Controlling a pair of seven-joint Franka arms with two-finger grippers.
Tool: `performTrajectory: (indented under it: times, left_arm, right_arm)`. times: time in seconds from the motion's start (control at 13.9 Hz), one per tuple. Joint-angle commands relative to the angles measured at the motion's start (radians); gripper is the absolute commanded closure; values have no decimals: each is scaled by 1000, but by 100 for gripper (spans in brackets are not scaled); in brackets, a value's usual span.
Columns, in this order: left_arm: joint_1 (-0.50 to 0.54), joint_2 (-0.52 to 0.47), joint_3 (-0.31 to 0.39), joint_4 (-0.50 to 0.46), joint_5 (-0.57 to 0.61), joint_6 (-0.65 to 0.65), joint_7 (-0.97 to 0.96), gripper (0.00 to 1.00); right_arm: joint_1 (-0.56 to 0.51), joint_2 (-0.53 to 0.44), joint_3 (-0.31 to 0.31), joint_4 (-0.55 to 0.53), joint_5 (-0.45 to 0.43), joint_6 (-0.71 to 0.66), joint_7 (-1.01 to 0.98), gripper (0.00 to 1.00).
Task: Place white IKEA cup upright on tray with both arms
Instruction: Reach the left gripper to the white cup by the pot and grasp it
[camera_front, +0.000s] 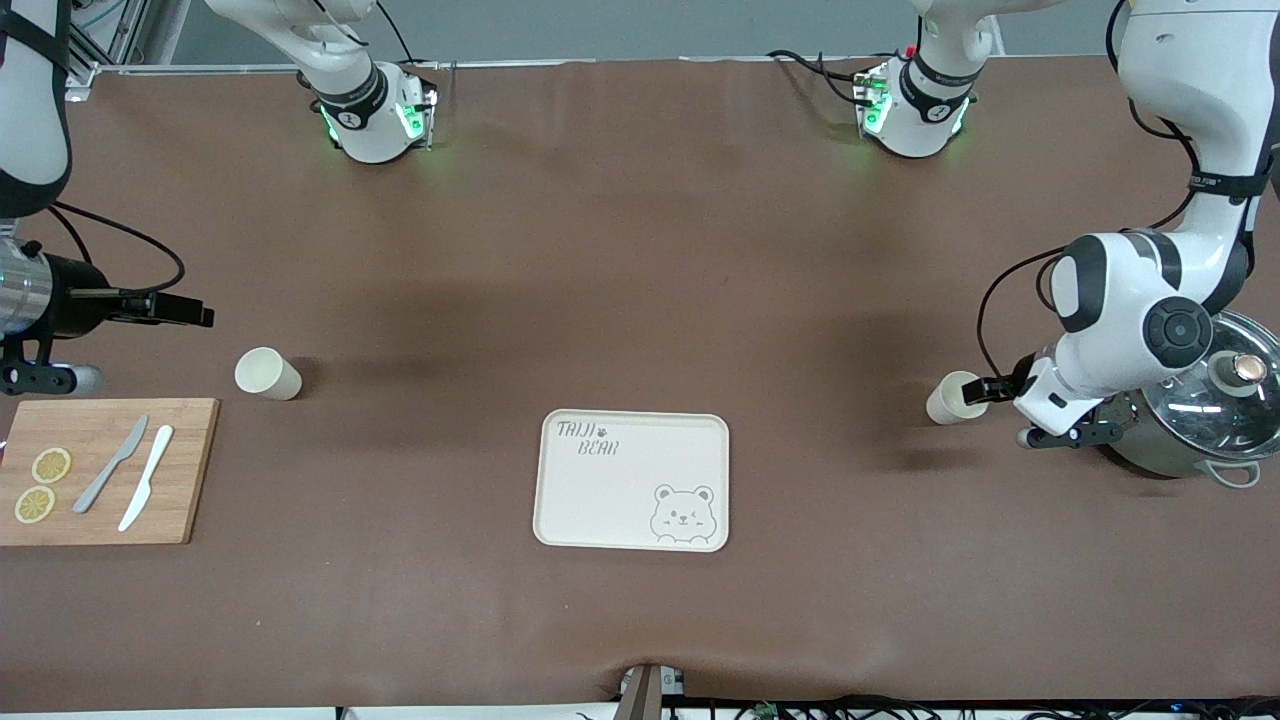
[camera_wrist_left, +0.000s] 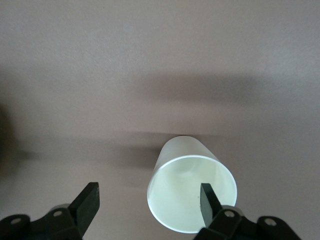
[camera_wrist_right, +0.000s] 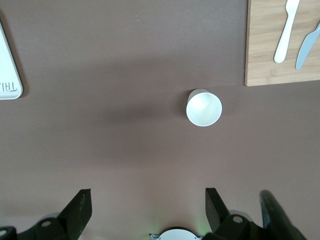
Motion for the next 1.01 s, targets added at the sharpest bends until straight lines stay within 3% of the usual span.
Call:
performTrajectory:
  times: [0.0, 0.07, 0.14, 0.36, 0.5, 0.65, 0.94]
  left_arm:
    - [7, 6, -7, -14, -20, 7, 12, 37]
    - [7, 9, -7, -17, -20, 7, 14, 44]
    - [5, 24, -7, -17, -20, 7, 14, 45]
    - [4, 38, -7, -17, -20, 7, 14, 66]
    - [1, 40, -9, -16, -20, 7, 14, 96]
    - [-5, 41, -9, -4, -20, 7, 14, 100]
    - [-27, 40, -67, 93, -55, -5, -11, 100]
  right_arm:
    - [-12, 10, 1, 12, 13, -12, 31, 0]
    - [-18, 20, -1, 2, 11, -9, 31, 0]
    - [-21, 30, -1, -1, 13, 0, 31, 0]
    - [-22, 48, -1, 1, 12, 34, 29, 0]
    - [-24, 48, -1, -24, 7, 60, 23, 0]
    - [-45, 37, -2, -103, -1, 170, 13, 0]
    - [-61, 24, -2, -159, -38, 210, -142, 0]
